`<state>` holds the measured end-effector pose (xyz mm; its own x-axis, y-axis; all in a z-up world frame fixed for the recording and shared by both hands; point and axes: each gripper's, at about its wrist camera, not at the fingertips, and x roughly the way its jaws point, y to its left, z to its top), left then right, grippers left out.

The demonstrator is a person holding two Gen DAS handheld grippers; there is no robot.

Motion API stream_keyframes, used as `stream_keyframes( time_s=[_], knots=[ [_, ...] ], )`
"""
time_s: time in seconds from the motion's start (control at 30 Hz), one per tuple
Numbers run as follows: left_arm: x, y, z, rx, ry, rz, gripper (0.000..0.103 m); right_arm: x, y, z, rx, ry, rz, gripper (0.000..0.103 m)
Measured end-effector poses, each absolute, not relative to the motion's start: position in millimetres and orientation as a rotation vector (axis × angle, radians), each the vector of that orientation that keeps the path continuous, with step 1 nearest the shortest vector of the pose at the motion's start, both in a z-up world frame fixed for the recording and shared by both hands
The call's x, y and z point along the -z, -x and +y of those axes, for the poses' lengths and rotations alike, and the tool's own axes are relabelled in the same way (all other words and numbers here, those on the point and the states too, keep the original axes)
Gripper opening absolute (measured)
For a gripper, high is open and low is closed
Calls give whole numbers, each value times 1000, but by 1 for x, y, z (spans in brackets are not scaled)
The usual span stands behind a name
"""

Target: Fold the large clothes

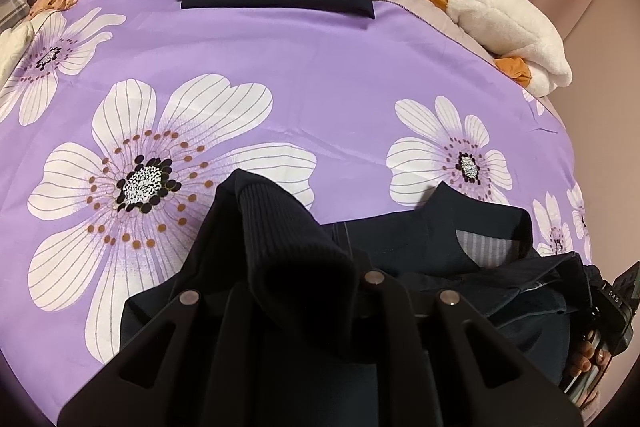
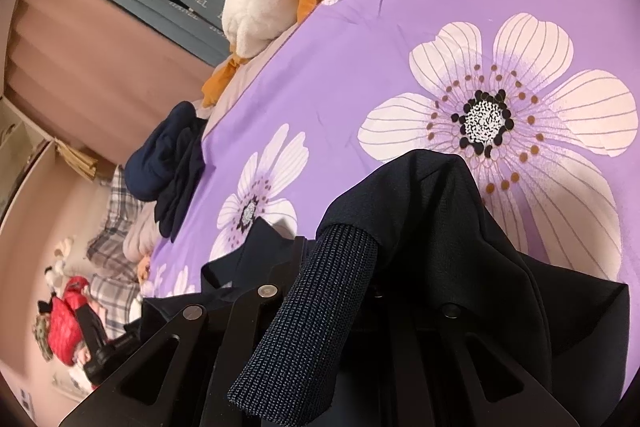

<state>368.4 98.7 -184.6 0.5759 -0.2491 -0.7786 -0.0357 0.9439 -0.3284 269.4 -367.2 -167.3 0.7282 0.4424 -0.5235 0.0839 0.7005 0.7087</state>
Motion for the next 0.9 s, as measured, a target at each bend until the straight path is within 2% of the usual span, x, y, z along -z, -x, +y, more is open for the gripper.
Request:
stream_keyframes(
  time_s=[0.9],
  knots=[
    [200,-380,99,108,343,994,16,175,-278,-370,-212,-791,798,14]
  ],
)
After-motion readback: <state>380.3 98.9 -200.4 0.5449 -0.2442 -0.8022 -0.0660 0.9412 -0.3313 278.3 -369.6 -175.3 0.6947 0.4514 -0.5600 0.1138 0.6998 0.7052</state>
